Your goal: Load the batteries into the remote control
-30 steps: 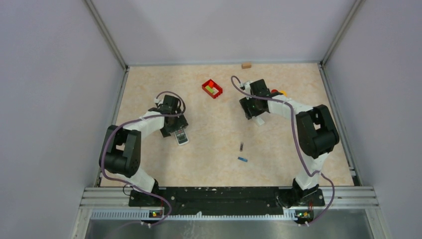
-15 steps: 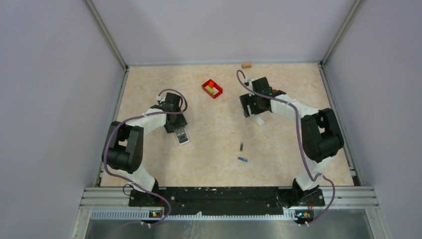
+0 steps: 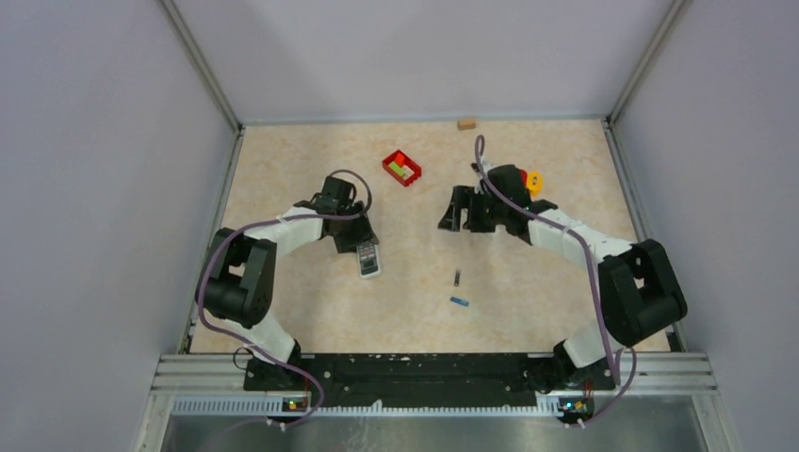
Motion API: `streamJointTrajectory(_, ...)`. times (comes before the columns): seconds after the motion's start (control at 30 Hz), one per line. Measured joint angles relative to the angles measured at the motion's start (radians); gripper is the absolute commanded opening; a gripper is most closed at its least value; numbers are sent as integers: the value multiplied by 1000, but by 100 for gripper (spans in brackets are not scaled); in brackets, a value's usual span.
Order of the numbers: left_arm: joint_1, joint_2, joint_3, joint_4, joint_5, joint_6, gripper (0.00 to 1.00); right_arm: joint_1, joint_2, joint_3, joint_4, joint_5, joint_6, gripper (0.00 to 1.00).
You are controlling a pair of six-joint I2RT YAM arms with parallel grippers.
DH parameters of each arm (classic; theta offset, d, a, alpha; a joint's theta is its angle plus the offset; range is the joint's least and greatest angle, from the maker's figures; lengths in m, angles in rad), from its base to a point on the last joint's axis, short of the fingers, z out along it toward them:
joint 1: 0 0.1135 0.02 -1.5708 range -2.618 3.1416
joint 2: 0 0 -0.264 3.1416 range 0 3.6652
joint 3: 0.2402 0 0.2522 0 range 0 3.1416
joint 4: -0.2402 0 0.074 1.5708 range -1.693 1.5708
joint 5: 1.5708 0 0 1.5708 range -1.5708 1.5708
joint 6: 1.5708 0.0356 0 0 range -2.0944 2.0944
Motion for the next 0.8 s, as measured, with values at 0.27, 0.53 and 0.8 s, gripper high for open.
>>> streamJointTrajectory(0.27, -14, 0, -5, 25, 226, -9, 45, 282, 5, -120, 270, -86, 334, 78)
streamJointTrajectory(0.53, -14, 0, -5, 63, 329, -25, 45, 338, 118, -120, 396, -18, 559, 74)
streamJointTrajectory(0.8, -14, -1, -7, 106, 384, -52, 47, 348, 196, -119, 473, -18, 699, 48)
